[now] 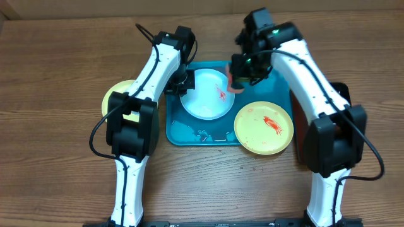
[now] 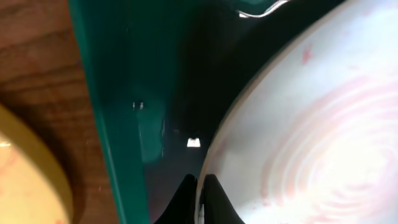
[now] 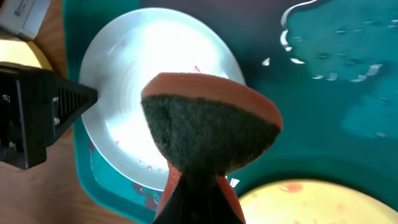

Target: Clean dirty plates on tray and stack at the side

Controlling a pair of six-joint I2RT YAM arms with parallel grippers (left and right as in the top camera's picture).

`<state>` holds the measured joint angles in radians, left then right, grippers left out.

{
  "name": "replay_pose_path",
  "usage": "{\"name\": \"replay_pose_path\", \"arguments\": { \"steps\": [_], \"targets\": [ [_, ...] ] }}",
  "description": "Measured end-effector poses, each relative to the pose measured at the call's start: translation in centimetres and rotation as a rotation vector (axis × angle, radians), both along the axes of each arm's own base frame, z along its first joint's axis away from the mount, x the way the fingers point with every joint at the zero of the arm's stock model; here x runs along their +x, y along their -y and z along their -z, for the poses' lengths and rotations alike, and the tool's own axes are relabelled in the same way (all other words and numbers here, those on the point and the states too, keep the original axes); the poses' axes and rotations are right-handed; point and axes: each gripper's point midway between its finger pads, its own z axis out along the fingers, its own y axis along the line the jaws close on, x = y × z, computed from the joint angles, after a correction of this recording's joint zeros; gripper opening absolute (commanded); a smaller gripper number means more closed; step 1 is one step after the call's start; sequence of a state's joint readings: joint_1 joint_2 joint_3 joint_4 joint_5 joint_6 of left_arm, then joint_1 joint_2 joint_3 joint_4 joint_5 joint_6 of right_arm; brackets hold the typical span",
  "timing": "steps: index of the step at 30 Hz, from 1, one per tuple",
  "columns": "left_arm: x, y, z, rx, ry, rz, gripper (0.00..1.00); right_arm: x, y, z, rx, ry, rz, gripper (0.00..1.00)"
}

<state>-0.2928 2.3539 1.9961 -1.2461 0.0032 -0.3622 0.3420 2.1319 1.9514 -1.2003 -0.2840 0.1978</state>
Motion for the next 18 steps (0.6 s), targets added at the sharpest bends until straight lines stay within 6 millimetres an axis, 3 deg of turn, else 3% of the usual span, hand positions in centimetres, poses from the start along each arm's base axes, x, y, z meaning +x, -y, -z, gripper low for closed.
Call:
{"name": "replay_pose_path", "arguments": {
  "steps": [3, 11, 18],
  "targets": [
    [-0.3, -0.3, 1.4, -0.006, -0.009, -0.008, 0.04, -0.2, -1.0, 1.6, 0.000, -0.010, -0.008, 0.04],
    [-0.5, -0.2, 1.3, -0.019, 0.011, -0.010, 0.04, -1.0, -2.1, 7.1, -0.029, -0.095, -0.003, 0.04],
    [-0.5, -0.1, 1.4, -0.040, 0.004, -0.017, 0.04, -0.2, -2.5, 10.0, -0.026, -0.124, 0.058, 0.04]
  ]
}}
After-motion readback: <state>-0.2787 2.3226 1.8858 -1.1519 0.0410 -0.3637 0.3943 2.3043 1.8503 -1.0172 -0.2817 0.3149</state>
